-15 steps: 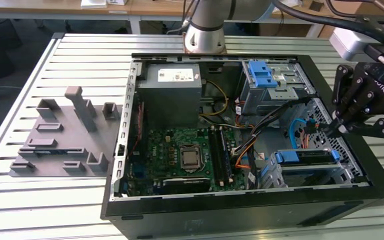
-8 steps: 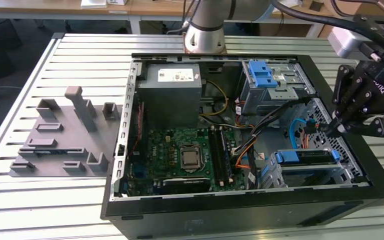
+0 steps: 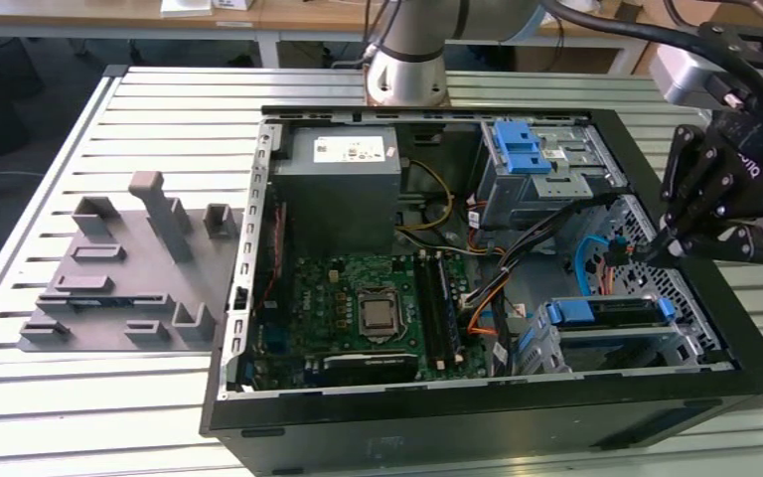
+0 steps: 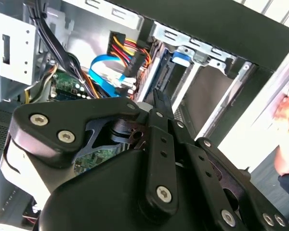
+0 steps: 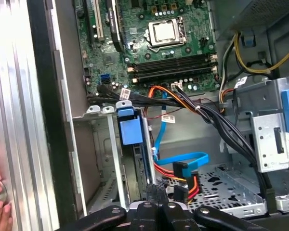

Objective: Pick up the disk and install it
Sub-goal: 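Insert the first disk wire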

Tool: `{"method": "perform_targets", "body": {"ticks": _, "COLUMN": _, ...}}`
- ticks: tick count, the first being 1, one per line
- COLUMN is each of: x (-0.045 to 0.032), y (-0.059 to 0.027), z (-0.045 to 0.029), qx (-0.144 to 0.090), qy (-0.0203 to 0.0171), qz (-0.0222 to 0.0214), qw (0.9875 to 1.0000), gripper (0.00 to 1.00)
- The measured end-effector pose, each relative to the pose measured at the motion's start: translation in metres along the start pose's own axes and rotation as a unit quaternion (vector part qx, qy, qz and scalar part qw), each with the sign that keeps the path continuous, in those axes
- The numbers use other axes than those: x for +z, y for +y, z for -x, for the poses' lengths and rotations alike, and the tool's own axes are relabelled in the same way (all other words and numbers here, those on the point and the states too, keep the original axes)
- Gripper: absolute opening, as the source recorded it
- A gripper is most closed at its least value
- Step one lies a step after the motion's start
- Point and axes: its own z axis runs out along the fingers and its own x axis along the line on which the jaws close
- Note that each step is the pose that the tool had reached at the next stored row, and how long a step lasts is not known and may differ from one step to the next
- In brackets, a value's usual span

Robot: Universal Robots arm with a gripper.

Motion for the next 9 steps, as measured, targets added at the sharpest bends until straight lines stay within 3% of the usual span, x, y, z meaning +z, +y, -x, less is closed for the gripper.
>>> {"method": "perform_targets", "body": {"ticks": 3, "x": 0.0007, "y": -0.0030, "z": 0.0058, "qx": 0.000, "qy": 0.0000, "qz": 0.0001, "qw": 1.0000, "gripper": 0.11}}
{"method": "perform_targets", "body": {"ticks": 8, "x": 0.0024, "y": -0.0047, "z": 0.0090, "qx": 0.014, "qy": -0.0001, "qz": 0.0001, "qw": 0.9999, "gripper": 0.11}}
{"method": "perform_targets", "body": {"ticks": 9, "x": 0.0026, "y": -0.0049, "z": 0.0103, "qx": 0.015, "qy": 0.0013, "qz": -0.0001, "qw": 0.9999, "gripper": 0.11}}
